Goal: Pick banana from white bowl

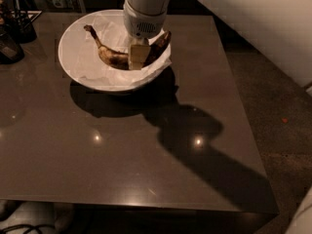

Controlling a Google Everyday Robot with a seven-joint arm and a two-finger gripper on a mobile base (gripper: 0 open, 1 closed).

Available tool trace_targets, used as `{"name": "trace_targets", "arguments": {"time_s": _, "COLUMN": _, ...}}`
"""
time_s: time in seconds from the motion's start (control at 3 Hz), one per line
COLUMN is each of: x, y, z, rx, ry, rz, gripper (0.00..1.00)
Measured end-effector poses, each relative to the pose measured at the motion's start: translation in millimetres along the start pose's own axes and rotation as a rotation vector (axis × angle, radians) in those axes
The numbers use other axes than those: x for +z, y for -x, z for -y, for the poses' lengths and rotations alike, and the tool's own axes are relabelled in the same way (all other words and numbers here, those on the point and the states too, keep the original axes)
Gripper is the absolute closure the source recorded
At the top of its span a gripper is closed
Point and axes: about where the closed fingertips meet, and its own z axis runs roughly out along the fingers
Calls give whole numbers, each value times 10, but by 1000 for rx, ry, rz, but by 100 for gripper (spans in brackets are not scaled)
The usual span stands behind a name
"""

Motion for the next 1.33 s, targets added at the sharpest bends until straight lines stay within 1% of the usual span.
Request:
{"name": "trace_targets", "arguments": {"time_s": 0.33, "x": -109, "y": 27, "z": -65, "rx": -2, "ry": 20, "rz": 13, "gripper": 100}}
{"name": "trace_targets", "arguments": {"time_s": 0.67, "x": -263, "y": 100, "z": -276, "rx": -5, "ry": 49, "rz": 66, "gripper": 100}}
{"name": "trace_targets", "arguments": {"time_s": 1.0, "x": -431, "y": 154, "z": -550, "rx": 1, "ry": 85, "rz": 96, "gripper": 100}}
{"name": "trace_targets", "arguments": {"time_s": 1.33, "x": -436, "y": 161, "z": -555, "rx": 1, "ry": 86, "rz": 98, "gripper": 100}}
